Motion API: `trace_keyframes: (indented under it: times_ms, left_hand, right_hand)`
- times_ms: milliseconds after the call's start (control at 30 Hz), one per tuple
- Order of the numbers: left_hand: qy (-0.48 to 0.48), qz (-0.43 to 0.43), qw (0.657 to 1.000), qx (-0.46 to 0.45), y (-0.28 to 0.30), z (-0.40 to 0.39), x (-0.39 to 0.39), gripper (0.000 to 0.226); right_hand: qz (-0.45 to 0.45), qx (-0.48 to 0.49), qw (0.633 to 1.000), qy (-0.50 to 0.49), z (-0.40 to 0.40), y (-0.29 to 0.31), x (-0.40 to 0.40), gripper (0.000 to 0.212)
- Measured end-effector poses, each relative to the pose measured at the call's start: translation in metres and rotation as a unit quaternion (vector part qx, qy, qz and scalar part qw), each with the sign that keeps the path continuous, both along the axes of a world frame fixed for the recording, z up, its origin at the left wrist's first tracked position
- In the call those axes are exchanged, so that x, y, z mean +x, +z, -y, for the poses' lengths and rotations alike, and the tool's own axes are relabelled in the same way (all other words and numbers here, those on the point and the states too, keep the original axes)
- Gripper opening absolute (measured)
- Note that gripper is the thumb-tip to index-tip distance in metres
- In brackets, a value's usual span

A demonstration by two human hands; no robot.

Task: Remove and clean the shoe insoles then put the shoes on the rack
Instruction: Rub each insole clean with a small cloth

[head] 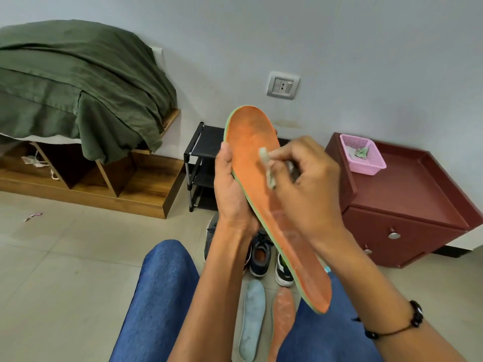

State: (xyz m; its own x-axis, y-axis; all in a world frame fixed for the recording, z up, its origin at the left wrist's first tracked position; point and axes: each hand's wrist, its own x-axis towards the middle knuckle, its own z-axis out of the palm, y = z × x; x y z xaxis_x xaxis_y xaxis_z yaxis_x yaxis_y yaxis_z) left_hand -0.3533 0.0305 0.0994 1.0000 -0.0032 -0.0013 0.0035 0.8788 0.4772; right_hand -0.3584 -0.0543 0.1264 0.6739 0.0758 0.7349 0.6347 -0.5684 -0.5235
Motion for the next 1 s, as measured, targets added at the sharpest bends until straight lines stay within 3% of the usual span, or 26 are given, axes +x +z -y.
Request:
trace_keyframes:
  times_ms: [100,200,300,400,533,733,900,1000]
  left_hand:
    - [-0.022,0.015,0.999,-0.018,-0.005,0.000,0.000,0.072]
    - [-0.030,0.026,0.999,-0.031,-0.006,-0.001,-0.002,0.072]
    - [-0.008,0.039,0.999,-0.034,-0.001,0.000,-0.003,0.069]
    - [0.014,0.037,0.999,-0.006,-0.005,-0.001,-0.001,0.070]
    - [-0.003,0.021,0.999,-0.039,-0.004,-0.003,0.000,0.077]
    - [-0.014,0.032,0.997,0.071,0.002,0.008,-0.002,0.066]
    - [-0.025,0.019,0.997,0.075,0.000,0.010,-0.001,0.080]
    - [-0.017,0.014,0.995,0.098,-0.001,0.013,-0.001,0.080]
  right_hand:
    - [-0.017,-0.058,0.997,0.046,-0.016,-0.012,-0.016,0.012]
    - [0.000,-0.113,0.994,0.008,-0.018,-0.015,-0.011,0.025]
    - [0.016,-0.147,0.987,-0.056,-0.009,-0.013,0.002,0.019]
    - [-0.074,-0.070,0.994,-0.031,0.003,-0.014,0.014,0.008]
    - [-0.228,0.087,0.970,0.017,0.007,-0.007,0.013,0.011]
    - [-0.141,0.180,0.972,-0.063,0.004,-0.003,0.023,0.012]
    - [-0.116,0.156,0.978,-0.073,-0.001,-0.002,0.021,0.012]
    - [-0.007,0.125,0.989,-0.084,-0.003,0.001,0.010,0.007]
